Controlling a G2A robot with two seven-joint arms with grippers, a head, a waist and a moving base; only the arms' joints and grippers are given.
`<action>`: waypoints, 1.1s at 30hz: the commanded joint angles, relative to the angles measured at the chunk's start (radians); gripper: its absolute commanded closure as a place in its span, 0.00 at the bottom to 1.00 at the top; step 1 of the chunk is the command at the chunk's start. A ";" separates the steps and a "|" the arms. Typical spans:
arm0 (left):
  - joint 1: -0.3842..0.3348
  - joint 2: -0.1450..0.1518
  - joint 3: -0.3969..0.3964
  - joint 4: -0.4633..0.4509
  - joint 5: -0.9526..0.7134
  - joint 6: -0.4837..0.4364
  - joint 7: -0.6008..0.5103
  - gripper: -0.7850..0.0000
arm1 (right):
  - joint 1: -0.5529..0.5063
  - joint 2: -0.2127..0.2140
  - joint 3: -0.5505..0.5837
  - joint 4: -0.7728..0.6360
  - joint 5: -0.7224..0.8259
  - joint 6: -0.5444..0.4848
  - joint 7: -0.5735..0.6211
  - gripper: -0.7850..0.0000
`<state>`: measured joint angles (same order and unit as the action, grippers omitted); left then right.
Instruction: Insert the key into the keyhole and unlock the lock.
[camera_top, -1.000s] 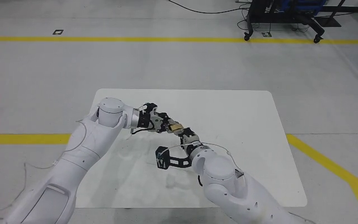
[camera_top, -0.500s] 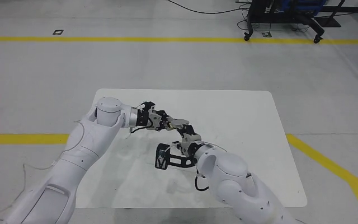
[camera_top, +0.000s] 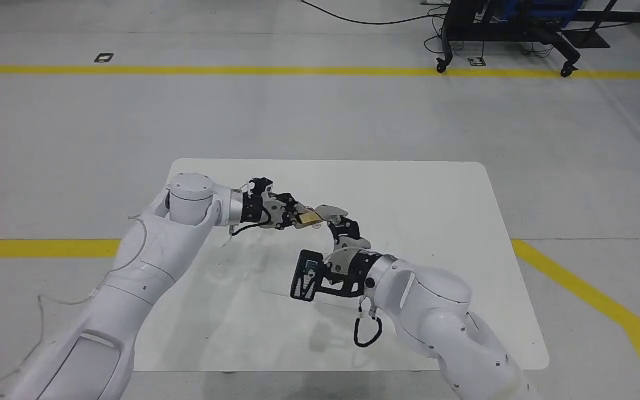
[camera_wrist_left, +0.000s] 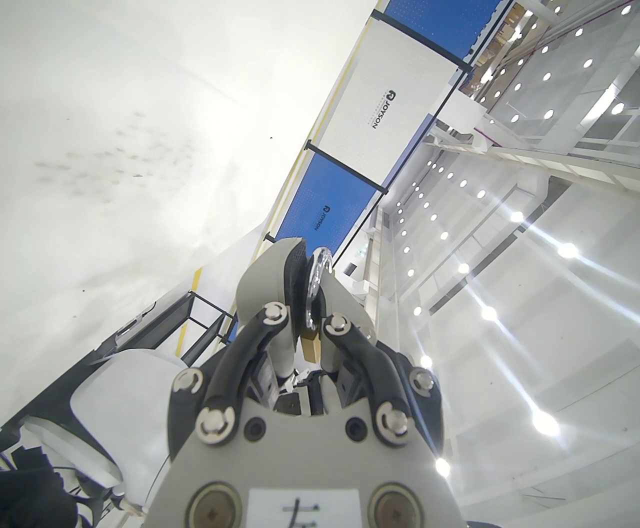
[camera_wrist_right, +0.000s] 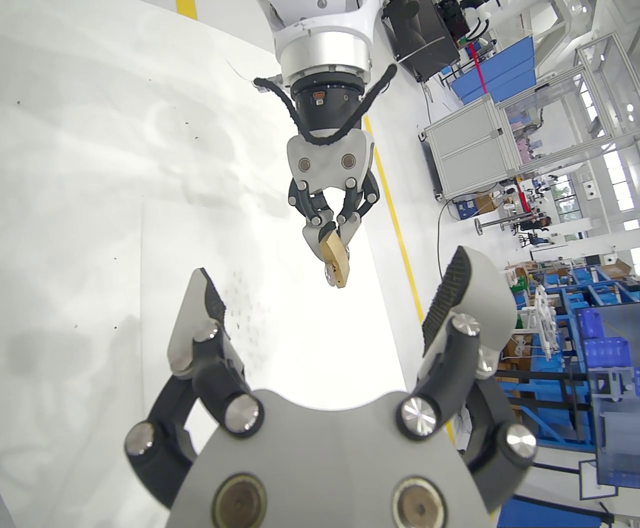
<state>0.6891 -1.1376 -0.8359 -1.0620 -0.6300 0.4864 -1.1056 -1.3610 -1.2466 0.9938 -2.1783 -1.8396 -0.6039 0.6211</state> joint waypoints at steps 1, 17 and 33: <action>0.003 0.000 -0.001 -0.001 -0.001 -0.003 0.006 1.00 | 0.000 0.000 0.000 0.000 0.000 0.000 0.000 0.00; 0.148 0.029 -0.147 -0.175 -0.036 -0.197 0.177 1.00 | -0.048 0.017 0.193 0.229 0.277 0.039 -0.503 0.60; 0.208 0.040 -0.203 -0.248 -0.029 -0.185 0.202 1.00 | 0.019 0.001 0.080 0.259 0.159 0.166 -0.406 0.62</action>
<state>0.8966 -1.0972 -1.0384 -1.3088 -0.6599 0.3012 -0.9042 -1.3437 -1.2453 1.0758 -1.9195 -1.6764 -0.4403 0.2113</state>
